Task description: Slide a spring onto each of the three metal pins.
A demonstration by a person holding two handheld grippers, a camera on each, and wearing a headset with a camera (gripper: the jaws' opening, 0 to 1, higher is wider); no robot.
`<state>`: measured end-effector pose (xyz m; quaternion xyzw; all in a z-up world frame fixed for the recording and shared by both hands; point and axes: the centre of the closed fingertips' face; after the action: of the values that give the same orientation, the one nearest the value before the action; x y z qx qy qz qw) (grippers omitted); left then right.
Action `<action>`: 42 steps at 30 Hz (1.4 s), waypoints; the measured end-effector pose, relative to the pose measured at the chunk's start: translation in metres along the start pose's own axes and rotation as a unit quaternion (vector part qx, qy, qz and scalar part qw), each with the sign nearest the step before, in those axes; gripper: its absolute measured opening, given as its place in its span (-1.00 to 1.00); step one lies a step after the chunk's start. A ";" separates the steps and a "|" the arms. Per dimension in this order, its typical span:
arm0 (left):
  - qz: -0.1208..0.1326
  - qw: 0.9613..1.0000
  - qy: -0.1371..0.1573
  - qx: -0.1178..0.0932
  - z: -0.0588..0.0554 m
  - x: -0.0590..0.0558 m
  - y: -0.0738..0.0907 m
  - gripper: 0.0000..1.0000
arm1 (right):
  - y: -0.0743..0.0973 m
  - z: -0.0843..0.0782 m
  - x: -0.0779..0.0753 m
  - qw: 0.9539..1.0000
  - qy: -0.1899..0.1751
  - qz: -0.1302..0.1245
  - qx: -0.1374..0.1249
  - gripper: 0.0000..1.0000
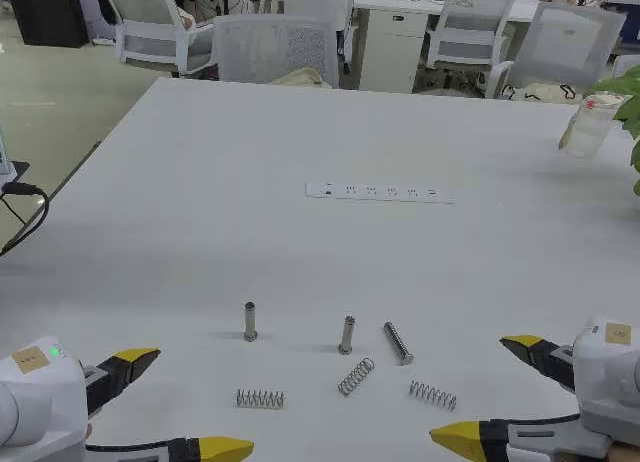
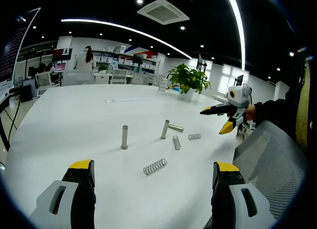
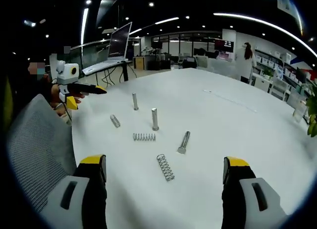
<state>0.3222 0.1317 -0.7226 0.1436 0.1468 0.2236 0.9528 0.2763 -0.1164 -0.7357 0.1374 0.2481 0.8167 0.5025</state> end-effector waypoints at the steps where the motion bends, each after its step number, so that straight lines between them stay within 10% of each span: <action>1: 0.000 1.000 0.000 0.000 0.000 0.000 0.000 0.89 | 0.000 0.000 0.000 1.000 0.000 0.000 0.000 0.91; 42: 0.000 1.000 0.000 -0.002 0.001 -0.002 -0.001 0.86 | 0.001 -0.002 -0.001 1.000 -0.003 -0.003 0.006 0.88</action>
<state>0.3210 0.1292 -0.7217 0.1413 0.1461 0.2243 0.9531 0.2755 -0.1181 -0.7371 0.1420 0.2521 0.8131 0.5050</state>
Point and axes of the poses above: the centre of the closed fingertips' face, and the gripper's own axes: y roughly backward along the fingers, x roughly to its left, z roughly out of its top, and after that the axes turned 5 degrees about -z, right-handed
